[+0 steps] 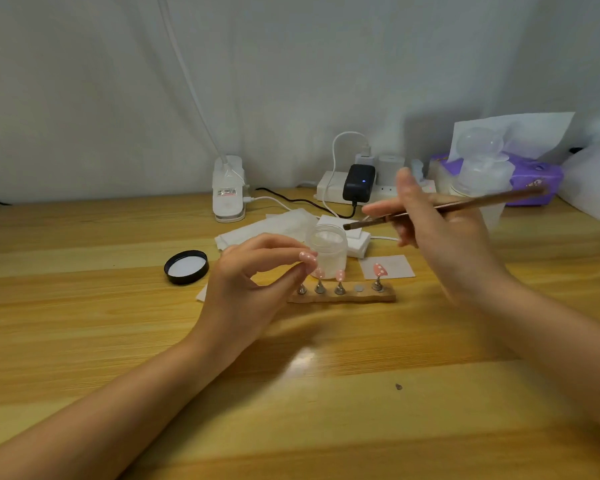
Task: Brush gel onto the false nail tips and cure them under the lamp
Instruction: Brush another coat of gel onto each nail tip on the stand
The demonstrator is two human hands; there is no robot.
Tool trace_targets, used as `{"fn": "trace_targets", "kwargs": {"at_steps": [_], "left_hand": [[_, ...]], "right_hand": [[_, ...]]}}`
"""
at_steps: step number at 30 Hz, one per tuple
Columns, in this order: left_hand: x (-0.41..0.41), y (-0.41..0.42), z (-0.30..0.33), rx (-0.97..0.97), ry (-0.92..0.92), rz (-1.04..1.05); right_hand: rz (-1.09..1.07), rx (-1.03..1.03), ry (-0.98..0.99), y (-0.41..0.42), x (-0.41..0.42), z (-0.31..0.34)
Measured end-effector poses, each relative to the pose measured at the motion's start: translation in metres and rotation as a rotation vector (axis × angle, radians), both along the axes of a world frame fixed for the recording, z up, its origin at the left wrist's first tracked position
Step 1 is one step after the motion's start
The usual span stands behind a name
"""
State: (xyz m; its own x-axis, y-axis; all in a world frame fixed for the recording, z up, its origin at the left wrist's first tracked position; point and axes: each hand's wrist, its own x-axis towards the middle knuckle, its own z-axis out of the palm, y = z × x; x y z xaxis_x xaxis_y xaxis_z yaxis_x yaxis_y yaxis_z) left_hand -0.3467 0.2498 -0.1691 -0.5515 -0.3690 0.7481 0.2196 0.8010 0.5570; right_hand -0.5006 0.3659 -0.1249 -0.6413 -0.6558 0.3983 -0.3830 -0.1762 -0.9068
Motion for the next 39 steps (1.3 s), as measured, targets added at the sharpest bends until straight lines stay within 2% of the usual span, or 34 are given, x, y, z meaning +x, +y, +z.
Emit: {"fn": "trace_targets", "kwargs": {"at_steps": [7,11,14,20,24,30,39], "left_hand": [[-0.002,0.0,0.001,0.031,-0.007,-0.002],[-0.002,0.001,0.002,0.047,-0.016,0.0],[0.0,0.002,0.002,0.091,-0.031,0.012],[0.002,0.003,0.004,0.102,-0.046,0.015],[0.001,0.002,0.004,0.094,-0.046,0.019],[0.001,0.001,0.002,0.068,-0.038,0.021],[-0.001,0.001,0.004,0.097,-0.064,0.03]], "right_hand": [[0.057,0.161,0.345,-0.033,-0.013,0.015],[0.054,0.33,0.57,-0.054,-0.009,0.011],[0.055,0.401,0.625,-0.063,-0.005,0.005],[0.012,0.296,0.491,-0.065,-0.013,0.015],[-0.086,0.213,0.308,-0.059,-0.027,0.022],[-0.134,0.22,0.068,-0.049,-0.039,0.014],[-0.169,0.159,0.019,-0.032,-0.045,0.004]]}}
